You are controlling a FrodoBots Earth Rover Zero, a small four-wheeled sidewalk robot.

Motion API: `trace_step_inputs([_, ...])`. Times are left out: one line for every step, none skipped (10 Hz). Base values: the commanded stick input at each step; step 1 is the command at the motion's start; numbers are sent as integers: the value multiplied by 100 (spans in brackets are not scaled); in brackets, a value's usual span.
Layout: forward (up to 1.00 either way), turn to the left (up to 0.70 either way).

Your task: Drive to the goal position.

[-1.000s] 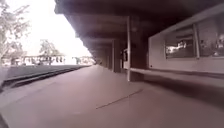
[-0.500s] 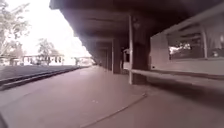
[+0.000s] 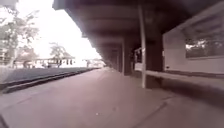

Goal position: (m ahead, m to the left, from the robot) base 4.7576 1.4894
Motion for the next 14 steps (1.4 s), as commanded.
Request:
trace_step_inputs([85, 0])
trace_step_inputs([85, 0])
trace_step_inputs([85, 0])
trace_step_inputs([85, 0])
trace_step_inputs([85, 0])
trace_step_inputs([85, 0])
trace_step_inputs([85, 0])
trace_step_inputs([85, 0])
trace_step_inputs([85, 0])
trace_step_inputs([85, 0])
trace_step_inputs([85, 0])
trace_step_inputs([85, 0])
trace_step_inputs([85, 0])
trace_step_inputs([85, 0])
